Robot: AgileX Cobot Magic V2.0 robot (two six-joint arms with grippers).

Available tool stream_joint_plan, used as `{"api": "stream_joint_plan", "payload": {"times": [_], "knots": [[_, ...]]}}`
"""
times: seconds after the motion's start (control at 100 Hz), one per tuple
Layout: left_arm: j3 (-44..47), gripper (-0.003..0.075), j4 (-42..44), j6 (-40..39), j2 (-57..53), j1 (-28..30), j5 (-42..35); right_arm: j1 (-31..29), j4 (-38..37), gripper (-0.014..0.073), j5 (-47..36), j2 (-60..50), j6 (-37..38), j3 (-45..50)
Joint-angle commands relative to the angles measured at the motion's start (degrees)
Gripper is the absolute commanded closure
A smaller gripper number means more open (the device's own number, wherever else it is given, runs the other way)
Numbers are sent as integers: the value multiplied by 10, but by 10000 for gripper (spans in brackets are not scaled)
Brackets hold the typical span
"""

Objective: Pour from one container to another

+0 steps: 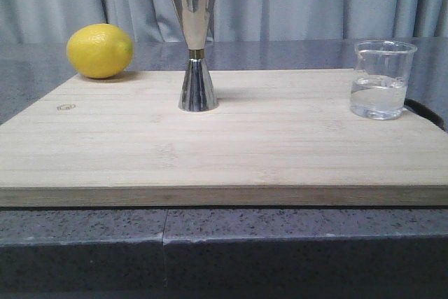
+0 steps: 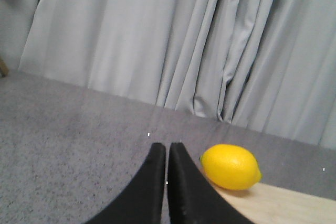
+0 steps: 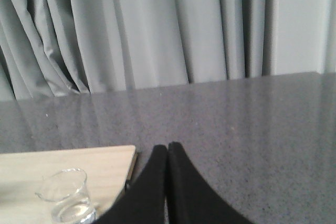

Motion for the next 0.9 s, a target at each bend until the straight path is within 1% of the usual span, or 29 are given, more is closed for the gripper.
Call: {"api": "stream_joint_plan", "payload": {"times": [0.0, 0.07, 0.14, 0.24, 0.29, 0.34, 0.4, 0.43, 0.44, 0.45, 0.46, 0.49, 0.5, 0.54, 0.57, 0.58, 0.59, 0.61, 0.62, 0.66, 0.73, 0.78, 0.89], "knots": [[-69, 739, 1, -3, 65, -16, 44, -5, -1, 666, 4, 61, 3, -51], [-110, 739, 0, 30, 112, -34, 80, -5, -1, 666, 20, 100, 1, -70], [-139, 739, -3, 70, 160, -58, 99, -4, -1, 666, 21, 137, -2, -79], [-161, 738, -4, 73, 226, -101, 103, -3, -1, 651, 20, 180, -2, -81], [-165, 737, -4, 73, 253, -124, 95, -3, -1, 617, 20, 196, -2, -81], [-168, 736, -4, 74, 283, -152, 81, -3, -1, 559, 20, 210, -2, -81], [-168, 717, -4, 80, 318, -191, 57, -3, -1, 448, 19, 222, -2, -81], [-168, 686, -2, 93, 333, -208, 44, -3, -1, 386, 18, 225, -2, -81], [-168, 678, -2, 96, 341, -217, 36, -3, -1, 354, 16, 227, -2, -81], [-168, 661, -2, 99, 344, -222, 31, -3, -1, 354, 16, 227, -2, -81], [-168, 653, -2, 106, 351, -231, 24, -3, -1, 319, 16, 228, -2, -81], [-168, 612, -2, 121, 364, -248, 6, -3, -1, 252, 11, 231, -2, -81], [-168, 588, -2, 125, 367, -252, -3, -3, -1, 221, 11, 231, -2, -81], [-168, 520, -2, 143, 387, -277, -25, -3, -1, 152, 8, 233, -2, -81], [-168, 442, -1, 155, 400, -292, -47, -3, -1, 105, 7, 235, -2, -81], [-168, 426, 0, 159, 406, -299, -54, -3, -1, 99, 7, 235, -2, -81], [-168, 392, 0, 161, 409, -303, -54, -3, -1, 93, 7, 235, -2, -81], [-168, 358, 0, 166, 418, -312, -71, -3, -1, 82, 7, 235, -2, -81], [-168, 325, 0, 166, 421, -315, -79, -3, -1, 79, 7, 235, -2, -81], [-168, 232, 0, 166, 438, -331, -103, -3, -1, 84, 6, 235, -2, -80], [-168, 134, 0, 166, 465, -351, -142, -1, -1, 85, 6, 235, -2, -79], [-168, 115, 0, 166, 482, -361, -169, 6, -1, 85, 6, 235, -2, -79], [-168, 117, -3, 166, 519, -374, -215, 39, -1, 85, -7, 235, -3, -71]]}}
